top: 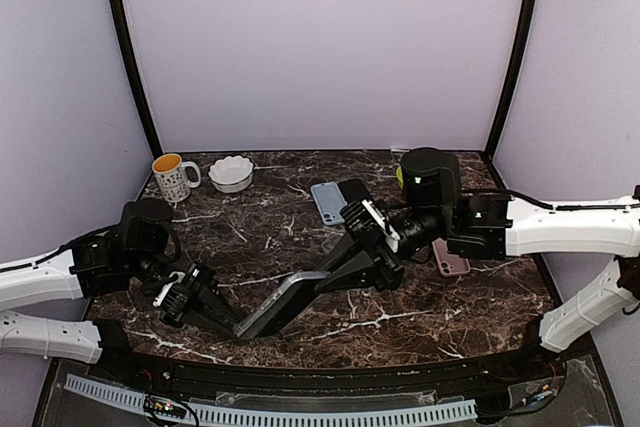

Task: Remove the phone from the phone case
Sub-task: Remove the bottom left corner of the phone case.

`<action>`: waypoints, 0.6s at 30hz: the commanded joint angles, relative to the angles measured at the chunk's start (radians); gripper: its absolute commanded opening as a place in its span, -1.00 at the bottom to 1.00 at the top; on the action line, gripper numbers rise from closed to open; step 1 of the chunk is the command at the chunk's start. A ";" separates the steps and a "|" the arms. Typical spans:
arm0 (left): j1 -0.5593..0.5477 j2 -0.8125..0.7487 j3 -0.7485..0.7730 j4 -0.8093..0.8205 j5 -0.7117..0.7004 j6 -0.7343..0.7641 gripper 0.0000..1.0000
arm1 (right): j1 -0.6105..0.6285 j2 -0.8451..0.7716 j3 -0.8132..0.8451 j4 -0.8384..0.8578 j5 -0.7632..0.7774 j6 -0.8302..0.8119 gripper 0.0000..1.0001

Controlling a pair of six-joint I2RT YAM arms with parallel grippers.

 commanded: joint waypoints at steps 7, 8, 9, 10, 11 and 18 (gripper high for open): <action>-0.003 -0.047 -0.026 0.109 -0.214 0.137 -0.94 | 0.044 0.059 0.034 0.101 -0.151 0.124 -1.00; -0.003 -0.061 -0.037 0.136 -0.244 0.140 -0.92 | 0.045 0.059 0.036 0.100 -0.158 0.130 -1.00; -0.004 -0.071 -0.045 0.154 -0.260 0.139 -0.88 | 0.044 0.060 0.040 0.096 -0.170 0.137 -1.00; -0.004 -0.087 -0.062 0.188 -0.293 0.139 -0.84 | 0.045 0.060 0.046 0.075 -0.177 0.127 -1.00; -0.003 -0.095 -0.070 0.210 -0.313 0.133 -0.67 | 0.045 0.060 0.056 0.040 -0.178 0.106 -1.00; 0.010 -0.153 -0.127 0.272 -0.523 0.146 0.10 | 0.014 -0.010 0.072 -0.113 -0.103 -0.007 -1.00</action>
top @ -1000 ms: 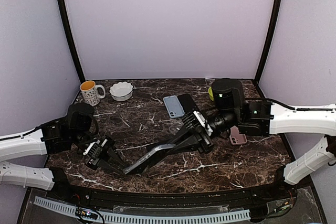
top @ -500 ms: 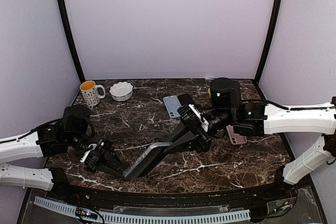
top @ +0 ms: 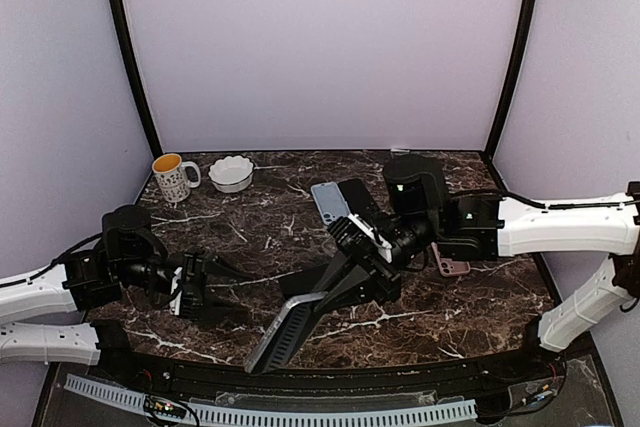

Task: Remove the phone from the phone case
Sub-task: Remove the bottom left corner of the phone case.

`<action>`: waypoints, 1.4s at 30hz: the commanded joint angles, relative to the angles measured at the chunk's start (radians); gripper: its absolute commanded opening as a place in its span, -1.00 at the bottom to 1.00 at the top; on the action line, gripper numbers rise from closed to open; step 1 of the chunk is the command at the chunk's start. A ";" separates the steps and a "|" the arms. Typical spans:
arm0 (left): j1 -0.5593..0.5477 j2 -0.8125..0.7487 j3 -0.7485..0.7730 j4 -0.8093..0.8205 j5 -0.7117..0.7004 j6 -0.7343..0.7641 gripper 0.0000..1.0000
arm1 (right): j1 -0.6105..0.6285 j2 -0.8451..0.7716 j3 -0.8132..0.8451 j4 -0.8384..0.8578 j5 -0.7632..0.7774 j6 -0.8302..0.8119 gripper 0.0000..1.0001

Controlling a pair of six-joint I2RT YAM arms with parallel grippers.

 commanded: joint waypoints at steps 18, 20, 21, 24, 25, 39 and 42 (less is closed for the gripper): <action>0.255 0.014 -0.055 0.645 0.221 -0.561 0.07 | -0.037 -0.202 -0.172 0.768 0.457 0.141 -1.00; 0.255 0.039 -0.062 0.739 0.257 -0.642 0.07 | -0.037 -0.181 -0.171 0.847 0.450 0.182 -1.00; 0.255 0.053 -0.067 0.794 0.262 -0.676 0.07 | -0.035 -0.170 -0.169 0.883 0.445 0.200 -1.00; 0.256 0.077 -0.065 0.835 0.273 -0.701 0.05 | -0.035 -0.141 -0.151 0.931 0.417 0.231 -1.00; 0.256 0.084 -0.061 0.842 0.276 -0.710 0.02 | -0.034 -0.133 -0.146 0.944 0.411 0.236 -1.00; 0.255 0.125 -0.068 1.017 0.377 -0.848 -0.23 | -0.024 -0.030 -0.108 1.087 0.364 0.355 -1.00; 0.255 0.116 -0.069 0.997 0.397 -0.819 -0.28 | -0.021 -0.010 -0.100 1.090 0.355 0.369 -1.00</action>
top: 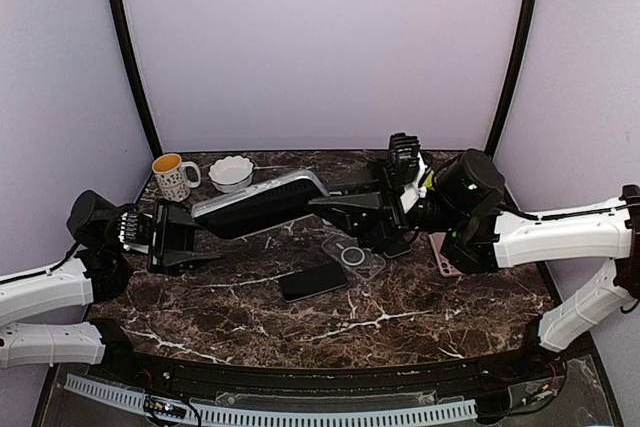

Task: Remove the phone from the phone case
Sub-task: Remove the bottom left corner of the phone case.

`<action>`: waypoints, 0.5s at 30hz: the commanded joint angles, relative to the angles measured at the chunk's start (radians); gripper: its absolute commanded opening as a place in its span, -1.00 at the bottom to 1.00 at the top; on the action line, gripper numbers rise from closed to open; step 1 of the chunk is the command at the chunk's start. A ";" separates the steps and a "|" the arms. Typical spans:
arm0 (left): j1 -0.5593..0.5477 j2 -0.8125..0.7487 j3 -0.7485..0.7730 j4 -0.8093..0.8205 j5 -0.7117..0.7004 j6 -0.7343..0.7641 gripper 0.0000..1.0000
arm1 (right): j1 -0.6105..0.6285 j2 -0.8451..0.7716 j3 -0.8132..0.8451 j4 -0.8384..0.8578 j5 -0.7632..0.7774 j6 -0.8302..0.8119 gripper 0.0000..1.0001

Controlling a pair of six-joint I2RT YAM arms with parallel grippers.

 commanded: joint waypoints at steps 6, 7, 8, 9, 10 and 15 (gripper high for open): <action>0.007 -0.027 -0.007 -0.004 0.090 0.029 -0.32 | 0.016 0.037 0.066 0.157 -0.032 0.086 -1.00; 0.006 -0.030 -0.007 -0.008 0.105 0.031 -0.33 | 0.017 0.042 0.068 0.161 -0.038 0.094 -1.00; 0.006 -0.032 -0.007 -0.013 0.111 0.034 -0.33 | 0.018 0.046 0.070 0.159 -0.045 0.101 -1.00; 0.006 -0.037 -0.006 -0.016 0.123 0.036 -0.34 | 0.019 0.050 0.073 0.155 -0.050 0.108 -1.00; 0.006 -0.040 -0.006 -0.024 0.131 0.043 -0.35 | 0.019 0.052 0.074 0.152 -0.055 0.112 -1.00; 0.006 -0.067 -0.001 -0.074 0.133 0.077 -0.36 | 0.023 0.058 0.083 0.122 -0.072 0.118 -1.00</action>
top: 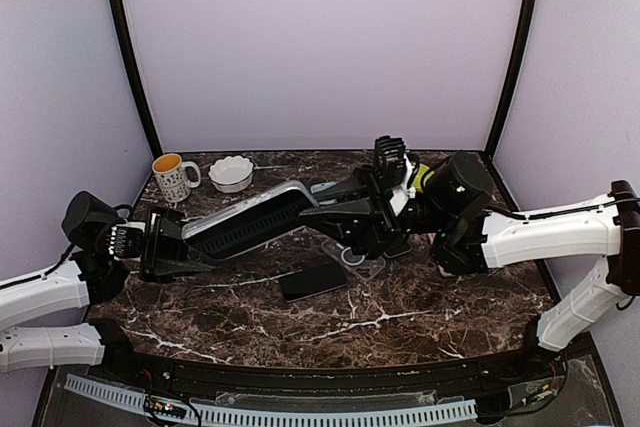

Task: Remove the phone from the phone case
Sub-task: Remove the bottom left corner of the phone case.

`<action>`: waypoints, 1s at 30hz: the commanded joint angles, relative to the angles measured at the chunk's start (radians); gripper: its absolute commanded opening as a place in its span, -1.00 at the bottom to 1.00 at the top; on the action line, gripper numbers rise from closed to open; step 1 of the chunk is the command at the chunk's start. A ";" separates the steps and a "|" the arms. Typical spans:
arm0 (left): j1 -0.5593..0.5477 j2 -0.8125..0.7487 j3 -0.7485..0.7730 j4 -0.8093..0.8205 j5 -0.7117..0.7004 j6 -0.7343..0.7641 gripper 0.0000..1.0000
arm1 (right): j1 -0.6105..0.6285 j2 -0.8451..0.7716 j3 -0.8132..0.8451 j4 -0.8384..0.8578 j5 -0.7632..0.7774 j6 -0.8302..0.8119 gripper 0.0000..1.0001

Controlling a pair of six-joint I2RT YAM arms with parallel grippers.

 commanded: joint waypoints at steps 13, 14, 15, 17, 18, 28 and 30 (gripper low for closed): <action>0.002 -0.034 0.005 -0.052 0.050 0.029 -0.35 | 0.027 0.024 0.061 0.059 -0.035 0.026 -1.00; 0.002 -0.034 0.005 -0.053 0.052 0.026 -0.35 | 0.028 0.026 0.062 0.058 -0.036 0.025 -1.00; 0.001 -0.033 0.005 -0.053 0.054 0.026 -0.35 | 0.028 0.027 0.062 0.057 -0.037 0.026 -1.00; 0.001 -0.033 0.004 -0.053 0.060 0.026 -0.39 | 0.029 0.030 0.064 0.055 -0.040 0.025 -1.00; 0.001 -0.032 0.004 -0.054 0.060 0.024 -0.40 | 0.029 0.031 0.064 0.053 -0.041 0.023 -1.00; -0.010 -0.029 0.014 -0.096 0.100 0.032 -0.41 | 0.029 0.032 0.059 0.018 -0.062 0.009 -1.00; -0.013 -0.029 0.017 -0.110 0.103 0.045 -0.41 | 0.031 0.034 0.059 0.015 -0.075 0.014 -1.00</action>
